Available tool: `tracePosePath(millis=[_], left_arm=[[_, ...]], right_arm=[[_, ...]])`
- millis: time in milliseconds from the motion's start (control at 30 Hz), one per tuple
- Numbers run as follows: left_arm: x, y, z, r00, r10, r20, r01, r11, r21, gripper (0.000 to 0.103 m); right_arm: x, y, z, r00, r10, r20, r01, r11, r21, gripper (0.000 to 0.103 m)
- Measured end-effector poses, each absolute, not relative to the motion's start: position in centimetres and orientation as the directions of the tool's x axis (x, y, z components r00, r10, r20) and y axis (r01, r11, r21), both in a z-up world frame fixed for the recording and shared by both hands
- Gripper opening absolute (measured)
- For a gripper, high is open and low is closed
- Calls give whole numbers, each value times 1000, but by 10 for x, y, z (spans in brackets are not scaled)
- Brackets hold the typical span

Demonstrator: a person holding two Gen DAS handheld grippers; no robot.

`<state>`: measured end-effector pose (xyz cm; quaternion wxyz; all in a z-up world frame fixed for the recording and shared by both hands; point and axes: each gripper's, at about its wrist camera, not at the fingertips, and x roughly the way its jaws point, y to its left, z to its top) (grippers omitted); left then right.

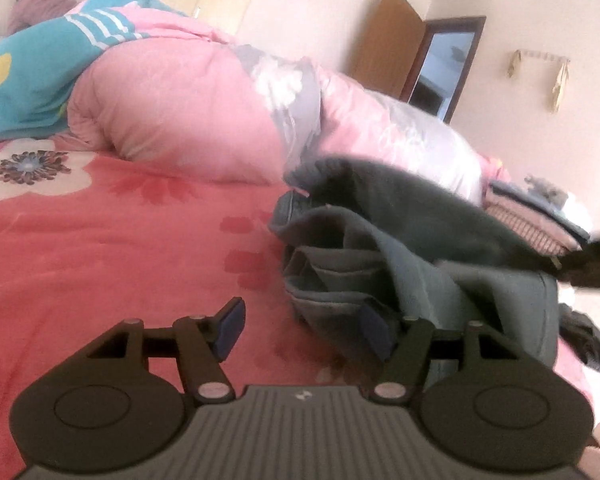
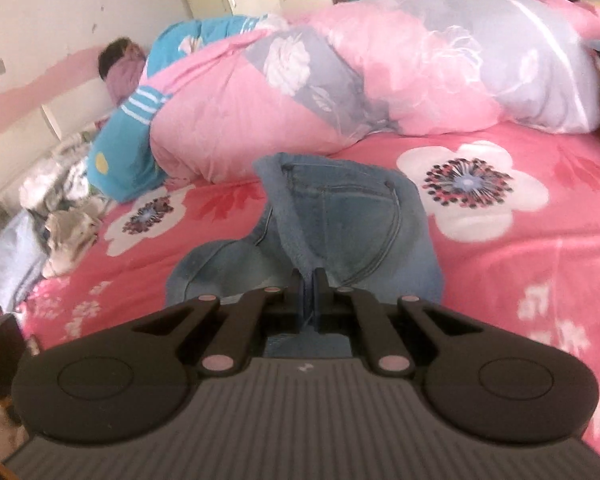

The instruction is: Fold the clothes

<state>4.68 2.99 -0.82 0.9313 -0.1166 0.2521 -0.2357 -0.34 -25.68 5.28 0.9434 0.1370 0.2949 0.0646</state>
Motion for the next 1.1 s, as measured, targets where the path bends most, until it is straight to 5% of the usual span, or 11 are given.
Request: tracePosePath(millis=[400,633,1100], left_arm=[[42,31,0,744,-576,-339,435,803,-408,64],[43,25,0,745,-578,-334,429,798,-425,62],[39,33,13,766,-585,-268,441,781,-443,61]], right_arm=[[-99,-282,-3,816,162,-555,101,905,413,2],[-102,-272,24,846,109,-522,53,957,286,8],[-65,-222,74,926,-46,-375,5,994,-109,49]])
